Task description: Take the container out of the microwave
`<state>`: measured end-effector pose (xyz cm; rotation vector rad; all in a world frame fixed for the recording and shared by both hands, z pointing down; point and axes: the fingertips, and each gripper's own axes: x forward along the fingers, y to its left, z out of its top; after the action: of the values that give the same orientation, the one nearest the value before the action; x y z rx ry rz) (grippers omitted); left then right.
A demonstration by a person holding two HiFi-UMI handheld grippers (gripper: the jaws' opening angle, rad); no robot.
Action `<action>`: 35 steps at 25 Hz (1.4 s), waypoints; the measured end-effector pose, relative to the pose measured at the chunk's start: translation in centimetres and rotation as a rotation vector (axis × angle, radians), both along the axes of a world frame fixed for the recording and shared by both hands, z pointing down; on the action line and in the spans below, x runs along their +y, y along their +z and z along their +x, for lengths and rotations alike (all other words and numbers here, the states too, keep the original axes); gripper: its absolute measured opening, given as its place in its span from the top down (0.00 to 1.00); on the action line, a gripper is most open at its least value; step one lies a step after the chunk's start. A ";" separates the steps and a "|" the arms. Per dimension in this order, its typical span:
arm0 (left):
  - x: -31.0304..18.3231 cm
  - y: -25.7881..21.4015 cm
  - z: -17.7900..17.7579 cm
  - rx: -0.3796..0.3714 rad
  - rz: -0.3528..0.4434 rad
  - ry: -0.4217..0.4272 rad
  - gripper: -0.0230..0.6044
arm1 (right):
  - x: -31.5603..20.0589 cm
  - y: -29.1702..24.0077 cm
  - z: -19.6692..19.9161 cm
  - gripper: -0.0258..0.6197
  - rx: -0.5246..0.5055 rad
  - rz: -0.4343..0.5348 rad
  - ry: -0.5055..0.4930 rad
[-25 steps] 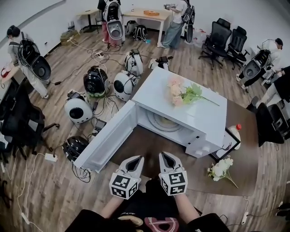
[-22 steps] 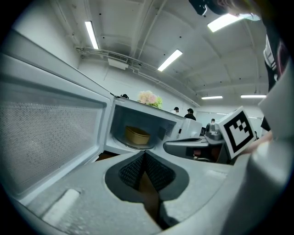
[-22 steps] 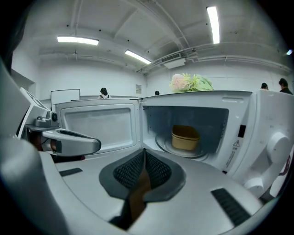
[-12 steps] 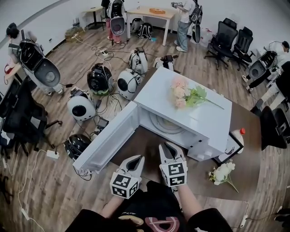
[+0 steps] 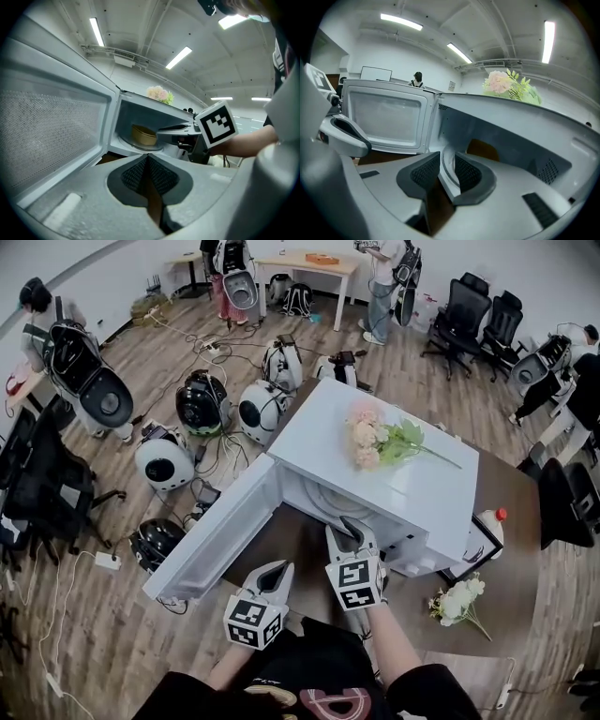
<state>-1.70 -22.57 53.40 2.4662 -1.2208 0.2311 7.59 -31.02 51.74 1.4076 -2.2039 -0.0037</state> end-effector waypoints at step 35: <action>-1.4 1.0 -1.5 -0.036 -0.036 -0.042 0.95 | -8.5 5.0 1.8 0.71 0.478 -0.054 -0.065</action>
<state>-3.16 -23.98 54.37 2.4126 -1.2705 0.2850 9.38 -39.51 56.75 1.1596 -1.8345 -0.2734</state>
